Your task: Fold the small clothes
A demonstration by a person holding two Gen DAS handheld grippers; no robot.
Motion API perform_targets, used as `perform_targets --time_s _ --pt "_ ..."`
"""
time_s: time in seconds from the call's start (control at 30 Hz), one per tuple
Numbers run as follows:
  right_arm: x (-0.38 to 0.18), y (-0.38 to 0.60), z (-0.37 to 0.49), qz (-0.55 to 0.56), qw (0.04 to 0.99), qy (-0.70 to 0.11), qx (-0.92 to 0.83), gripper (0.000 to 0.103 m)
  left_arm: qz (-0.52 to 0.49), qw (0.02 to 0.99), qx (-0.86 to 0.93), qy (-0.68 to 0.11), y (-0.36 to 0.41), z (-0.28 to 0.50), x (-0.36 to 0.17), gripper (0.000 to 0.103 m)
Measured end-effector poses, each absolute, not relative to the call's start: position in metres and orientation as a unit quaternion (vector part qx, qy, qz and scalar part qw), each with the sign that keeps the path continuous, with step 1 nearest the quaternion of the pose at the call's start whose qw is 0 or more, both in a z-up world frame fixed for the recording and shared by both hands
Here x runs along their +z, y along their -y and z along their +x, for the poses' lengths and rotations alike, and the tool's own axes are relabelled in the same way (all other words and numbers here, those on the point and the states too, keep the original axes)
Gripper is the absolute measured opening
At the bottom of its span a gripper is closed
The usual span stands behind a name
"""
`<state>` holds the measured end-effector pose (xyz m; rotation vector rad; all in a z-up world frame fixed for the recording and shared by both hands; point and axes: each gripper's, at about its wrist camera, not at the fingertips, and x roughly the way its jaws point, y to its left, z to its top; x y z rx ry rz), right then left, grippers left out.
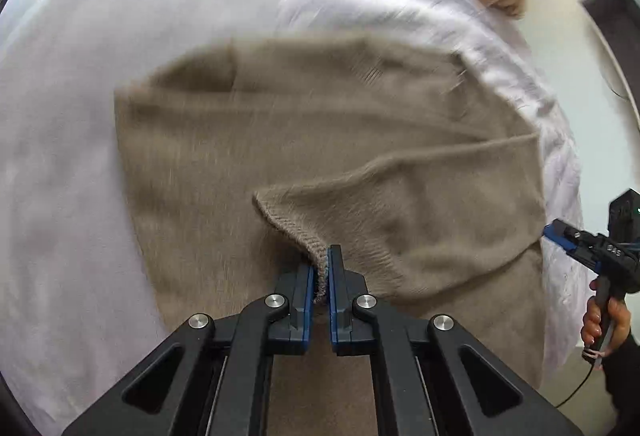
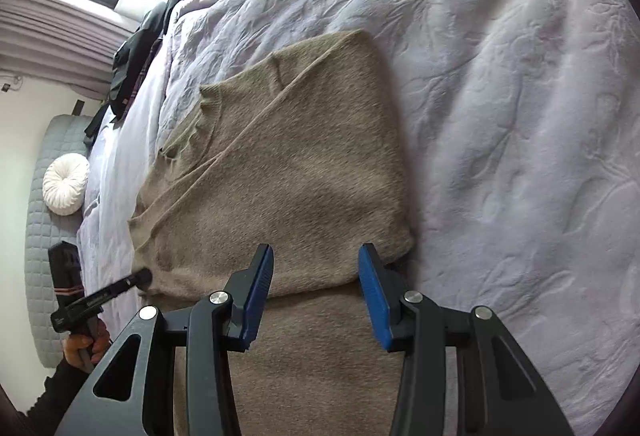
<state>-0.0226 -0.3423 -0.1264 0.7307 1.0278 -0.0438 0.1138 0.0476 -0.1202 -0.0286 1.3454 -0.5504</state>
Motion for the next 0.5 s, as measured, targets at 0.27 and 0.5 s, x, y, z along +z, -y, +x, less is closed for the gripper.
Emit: perform_targets --time_s 0.27,0.5 --pt "-0.139 0.334 -0.019 0.337 0.800 -0.496 -0.019 0.048 0.098 0.752 -0.192 -0.623 -0.044 0.120 -0.137 0.011" --pt "-0.126 0.345 -0.026 0.320 0.812 -0.488 -0.029 0.048 0.093 0.766 -0.155 -0.616 -0.069 0.115 -0.116 0.011"
